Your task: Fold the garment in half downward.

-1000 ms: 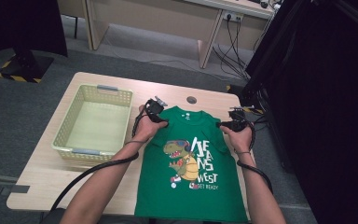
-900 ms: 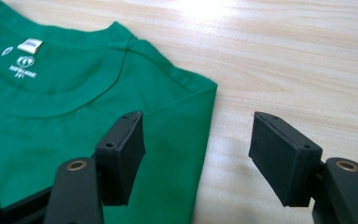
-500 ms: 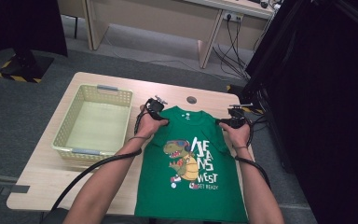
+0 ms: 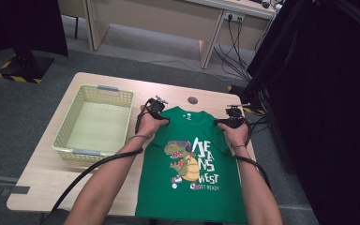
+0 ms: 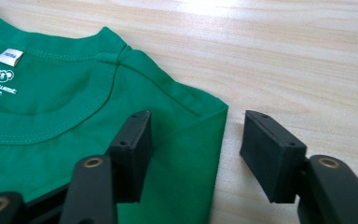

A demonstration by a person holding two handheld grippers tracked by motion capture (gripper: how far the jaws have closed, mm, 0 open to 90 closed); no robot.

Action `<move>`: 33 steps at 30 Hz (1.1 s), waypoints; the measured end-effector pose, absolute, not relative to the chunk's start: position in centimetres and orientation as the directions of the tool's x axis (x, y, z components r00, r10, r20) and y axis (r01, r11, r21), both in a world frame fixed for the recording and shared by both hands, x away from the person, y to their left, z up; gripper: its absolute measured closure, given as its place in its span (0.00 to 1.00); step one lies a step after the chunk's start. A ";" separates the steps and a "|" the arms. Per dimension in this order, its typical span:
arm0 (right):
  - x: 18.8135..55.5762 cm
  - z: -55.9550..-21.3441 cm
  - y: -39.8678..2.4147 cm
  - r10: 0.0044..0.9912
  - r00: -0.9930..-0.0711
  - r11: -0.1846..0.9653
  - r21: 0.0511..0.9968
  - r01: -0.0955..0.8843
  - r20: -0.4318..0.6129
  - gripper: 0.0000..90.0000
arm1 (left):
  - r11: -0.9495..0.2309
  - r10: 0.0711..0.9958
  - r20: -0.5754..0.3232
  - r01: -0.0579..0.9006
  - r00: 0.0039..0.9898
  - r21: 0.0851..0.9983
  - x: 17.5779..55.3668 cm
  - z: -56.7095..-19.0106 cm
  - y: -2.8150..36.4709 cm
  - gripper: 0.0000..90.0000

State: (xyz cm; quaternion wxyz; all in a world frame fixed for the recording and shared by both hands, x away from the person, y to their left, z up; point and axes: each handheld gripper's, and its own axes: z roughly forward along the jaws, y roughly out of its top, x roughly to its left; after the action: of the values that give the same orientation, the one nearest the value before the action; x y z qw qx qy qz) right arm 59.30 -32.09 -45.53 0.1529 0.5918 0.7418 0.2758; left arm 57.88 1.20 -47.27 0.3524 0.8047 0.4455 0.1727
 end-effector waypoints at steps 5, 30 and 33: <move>59.0 -45.7 -31.9 0.957 -0.281 0.181 0.607 0.773 0.072 0.62 | -0.357 0.830 -0.040 0.585 0.556 0.729 57.7 -47.3 0.9 0.53; 58.3 -44.2 -32.0 0.946 -0.304 0.159 0.658 0.736 0.112 0.94 | -0.310 0.795 -0.106 0.551 0.597 0.775 57.4 -45.7 0.2 0.92; 58.1 -43.7 -32.1 0.945 -0.307 0.153 0.675 0.722 0.114 0.94 | -0.307 0.790 -0.099 0.531 0.605 0.790 57.3 -44.7 0.2 0.92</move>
State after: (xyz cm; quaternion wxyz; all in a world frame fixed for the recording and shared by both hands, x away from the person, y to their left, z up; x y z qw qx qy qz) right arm 58.09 -32.09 -43.66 0.1712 0.5632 0.7397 0.3261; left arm 57.34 0.19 -44.74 0.4160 0.7932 0.4164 0.1559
